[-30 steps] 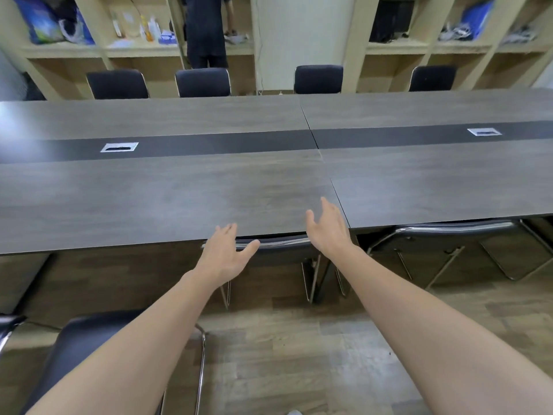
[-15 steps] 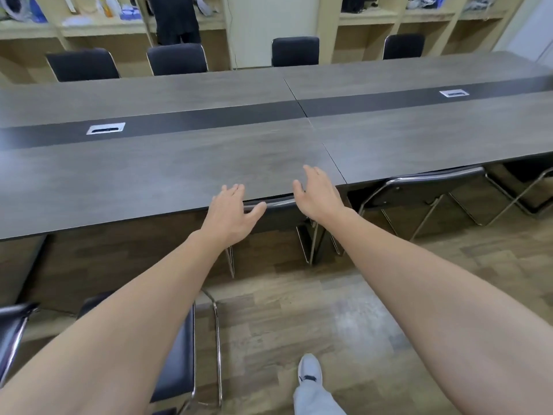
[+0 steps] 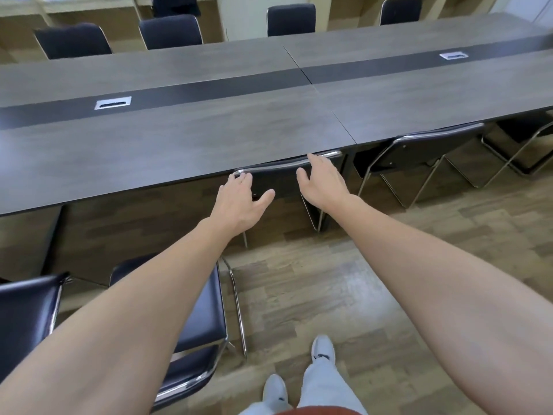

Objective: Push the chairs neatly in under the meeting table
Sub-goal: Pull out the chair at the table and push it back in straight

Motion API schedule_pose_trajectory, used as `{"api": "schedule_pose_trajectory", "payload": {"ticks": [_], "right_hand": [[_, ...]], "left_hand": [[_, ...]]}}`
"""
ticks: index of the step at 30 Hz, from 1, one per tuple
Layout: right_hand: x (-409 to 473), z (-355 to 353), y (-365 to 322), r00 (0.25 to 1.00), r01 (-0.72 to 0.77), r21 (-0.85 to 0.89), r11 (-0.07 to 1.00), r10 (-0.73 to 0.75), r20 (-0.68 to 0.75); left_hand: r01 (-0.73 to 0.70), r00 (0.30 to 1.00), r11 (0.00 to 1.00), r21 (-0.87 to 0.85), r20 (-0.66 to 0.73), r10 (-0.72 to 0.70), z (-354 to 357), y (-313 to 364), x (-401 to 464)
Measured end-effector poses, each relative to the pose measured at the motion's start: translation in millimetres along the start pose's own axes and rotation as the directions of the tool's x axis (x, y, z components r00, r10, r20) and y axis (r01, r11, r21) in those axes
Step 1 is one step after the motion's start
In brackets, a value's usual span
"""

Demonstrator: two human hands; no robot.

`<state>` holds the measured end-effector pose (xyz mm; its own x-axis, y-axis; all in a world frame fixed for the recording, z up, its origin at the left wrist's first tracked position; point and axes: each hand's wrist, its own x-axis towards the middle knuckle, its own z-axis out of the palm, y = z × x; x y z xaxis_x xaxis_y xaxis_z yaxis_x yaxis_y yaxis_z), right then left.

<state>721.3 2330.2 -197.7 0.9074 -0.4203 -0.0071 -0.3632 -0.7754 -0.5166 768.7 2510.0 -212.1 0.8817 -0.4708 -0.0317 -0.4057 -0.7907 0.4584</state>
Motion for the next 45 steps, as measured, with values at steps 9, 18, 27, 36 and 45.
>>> {"api": "schedule_pose_trajectory", "payload": {"ticks": [9,18,27,36,45], "right_hand": [[-36,12,9,0.999,-0.034,-0.025,0.999,0.035,0.015],[-75,12,23,0.999,-0.037,-0.028,0.999,0.038,0.033],[-128,9,37,0.998,-0.02,-0.051,0.999,0.023,0.062],[-163,27,24,0.992,0.013,-0.092,0.996,-0.002,0.123],[-172,56,-31,0.989,0.019,-0.103,0.994,-0.003,0.15]], "left_hand": [[-0.005,1.0,1.0,-0.02,-0.009,0.005,5,5,-21],[0.008,0.999,0.999,0.044,0.053,-0.011,21,13,-59],[0.04,0.998,0.998,0.042,0.042,-0.042,29,34,-119],[0.081,0.996,0.995,0.058,0.035,-0.083,37,11,-161],[0.097,0.995,0.995,-0.002,-0.005,-0.097,4,-38,-172]]}}
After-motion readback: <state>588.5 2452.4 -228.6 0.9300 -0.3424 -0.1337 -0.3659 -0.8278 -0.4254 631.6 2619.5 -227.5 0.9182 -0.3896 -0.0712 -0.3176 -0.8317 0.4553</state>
